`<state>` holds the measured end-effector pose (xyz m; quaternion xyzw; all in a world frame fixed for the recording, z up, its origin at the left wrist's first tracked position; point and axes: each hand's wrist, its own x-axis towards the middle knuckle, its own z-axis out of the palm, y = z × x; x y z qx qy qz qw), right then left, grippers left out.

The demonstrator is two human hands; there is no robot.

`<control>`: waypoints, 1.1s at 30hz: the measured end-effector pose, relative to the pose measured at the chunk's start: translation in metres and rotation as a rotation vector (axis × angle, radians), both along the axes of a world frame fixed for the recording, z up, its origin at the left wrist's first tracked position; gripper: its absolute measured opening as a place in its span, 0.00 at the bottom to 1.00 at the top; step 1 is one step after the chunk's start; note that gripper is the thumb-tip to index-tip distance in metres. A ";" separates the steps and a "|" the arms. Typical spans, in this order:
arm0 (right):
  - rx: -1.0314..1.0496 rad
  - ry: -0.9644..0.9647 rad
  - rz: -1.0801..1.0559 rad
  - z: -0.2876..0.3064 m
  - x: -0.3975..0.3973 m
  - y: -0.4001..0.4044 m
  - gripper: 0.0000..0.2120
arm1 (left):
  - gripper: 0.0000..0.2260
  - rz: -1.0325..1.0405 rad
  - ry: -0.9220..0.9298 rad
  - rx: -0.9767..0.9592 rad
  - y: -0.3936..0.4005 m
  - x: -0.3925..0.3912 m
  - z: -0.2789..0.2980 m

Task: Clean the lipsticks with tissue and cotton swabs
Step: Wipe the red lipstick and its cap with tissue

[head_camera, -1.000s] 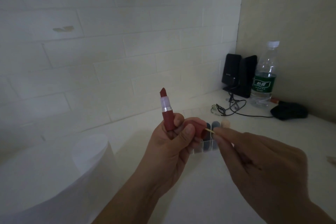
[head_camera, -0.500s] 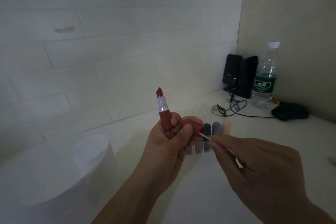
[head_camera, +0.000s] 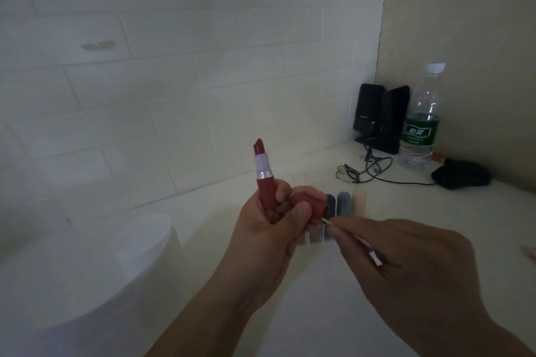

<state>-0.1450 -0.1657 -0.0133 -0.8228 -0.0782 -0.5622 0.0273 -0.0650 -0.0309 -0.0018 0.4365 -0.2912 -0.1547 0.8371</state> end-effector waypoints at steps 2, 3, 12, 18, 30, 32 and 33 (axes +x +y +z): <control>0.137 0.060 0.064 0.002 -0.002 -0.004 0.17 | 0.10 -0.018 -0.012 0.013 -0.001 -0.002 -0.001; 0.192 0.072 0.081 0.003 -0.004 -0.006 0.16 | 0.10 -0.022 -0.018 0.020 -0.001 -0.002 -0.001; 0.007 0.166 0.051 0.006 -0.001 -0.010 0.23 | 0.09 0.033 0.040 -0.012 0.000 0.000 0.001; 0.417 0.478 0.183 0.018 -0.013 -0.015 0.11 | 0.10 0.058 0.059 -0.049 0.001 0.002 0.003; 0.256 0.281 0.124 0.020 -0.010 -0.012 0.09 | 0.09 0.120 -0.065 0.081 0.000 0.004 -0.003; 0.231 0.344 0.117 0.018 -0.012 -0.012 0.12 | 0.09 0.127 -0.078 0.098 0.000 0.003 -0.002; 0.222 0.372 0.124 0.018 -0.012 -0.011 0.12 | 0.09 0.129 -0.085 0.103 0.000 0.003 -0.002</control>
